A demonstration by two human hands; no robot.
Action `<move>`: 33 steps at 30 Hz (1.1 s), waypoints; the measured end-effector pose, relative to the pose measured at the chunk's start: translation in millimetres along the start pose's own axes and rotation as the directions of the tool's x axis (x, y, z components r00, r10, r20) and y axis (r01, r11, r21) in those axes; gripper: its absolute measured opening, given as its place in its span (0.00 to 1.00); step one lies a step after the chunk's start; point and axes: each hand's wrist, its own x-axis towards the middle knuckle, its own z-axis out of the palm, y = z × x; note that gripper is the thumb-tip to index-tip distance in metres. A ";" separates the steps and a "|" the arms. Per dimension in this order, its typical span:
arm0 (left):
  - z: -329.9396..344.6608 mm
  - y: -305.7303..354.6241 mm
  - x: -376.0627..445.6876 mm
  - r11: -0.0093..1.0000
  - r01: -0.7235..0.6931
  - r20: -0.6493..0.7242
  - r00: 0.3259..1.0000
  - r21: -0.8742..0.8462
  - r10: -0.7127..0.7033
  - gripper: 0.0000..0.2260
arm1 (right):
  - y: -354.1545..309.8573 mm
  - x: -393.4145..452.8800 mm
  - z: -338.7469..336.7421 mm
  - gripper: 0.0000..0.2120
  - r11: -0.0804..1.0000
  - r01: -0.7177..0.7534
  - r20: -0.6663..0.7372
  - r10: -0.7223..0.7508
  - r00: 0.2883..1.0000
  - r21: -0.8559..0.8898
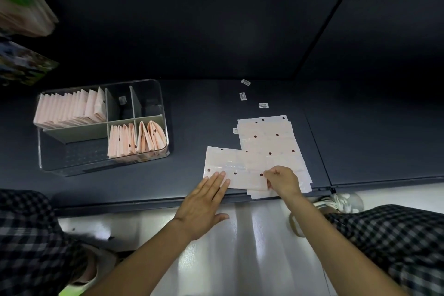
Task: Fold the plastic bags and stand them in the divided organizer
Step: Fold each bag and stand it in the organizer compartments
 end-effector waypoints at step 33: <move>12.0 -18.5 14.2 0.992 0.005 0.048 0.999 -0.126 0.001 0.26 | 42.4 -44.7 -1.7 0.19 0.592 0.577 0.159 -0.608 0.778 -0.562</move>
